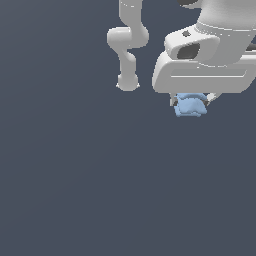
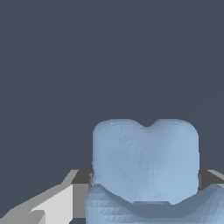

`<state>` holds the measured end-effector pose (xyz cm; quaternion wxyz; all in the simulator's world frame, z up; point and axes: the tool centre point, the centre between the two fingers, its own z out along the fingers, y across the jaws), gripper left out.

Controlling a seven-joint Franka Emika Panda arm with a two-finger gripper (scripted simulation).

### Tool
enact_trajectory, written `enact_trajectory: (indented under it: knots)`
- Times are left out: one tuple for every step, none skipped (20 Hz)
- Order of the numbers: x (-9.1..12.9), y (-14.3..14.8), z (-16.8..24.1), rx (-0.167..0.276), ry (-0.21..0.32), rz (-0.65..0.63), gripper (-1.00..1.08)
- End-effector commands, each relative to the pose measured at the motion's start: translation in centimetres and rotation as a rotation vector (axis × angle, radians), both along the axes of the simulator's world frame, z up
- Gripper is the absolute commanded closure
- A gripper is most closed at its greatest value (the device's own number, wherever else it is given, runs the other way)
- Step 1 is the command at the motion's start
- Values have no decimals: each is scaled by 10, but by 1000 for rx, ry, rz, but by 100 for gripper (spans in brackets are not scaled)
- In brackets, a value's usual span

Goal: Pick up the object and move it to a goal position.

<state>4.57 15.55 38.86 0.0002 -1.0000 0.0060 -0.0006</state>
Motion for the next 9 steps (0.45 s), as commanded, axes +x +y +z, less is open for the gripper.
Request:
enact_trajectory:
  knots:
    - [0,2,10,0,1,0,108]
    - [1,3,12,0,1,0,108]
    - [1,3,15,0,1,0,108]
    - [1,4,17,0,1,0,108]
    - [1,4,18,0,1,0,108]
    - [1,4,19,0,1,0,108]
    - [1,4,20,0,1,0,108]
    - [1,4,21,0,1,0,108]
    - [1,4,21,0,1,0,108]
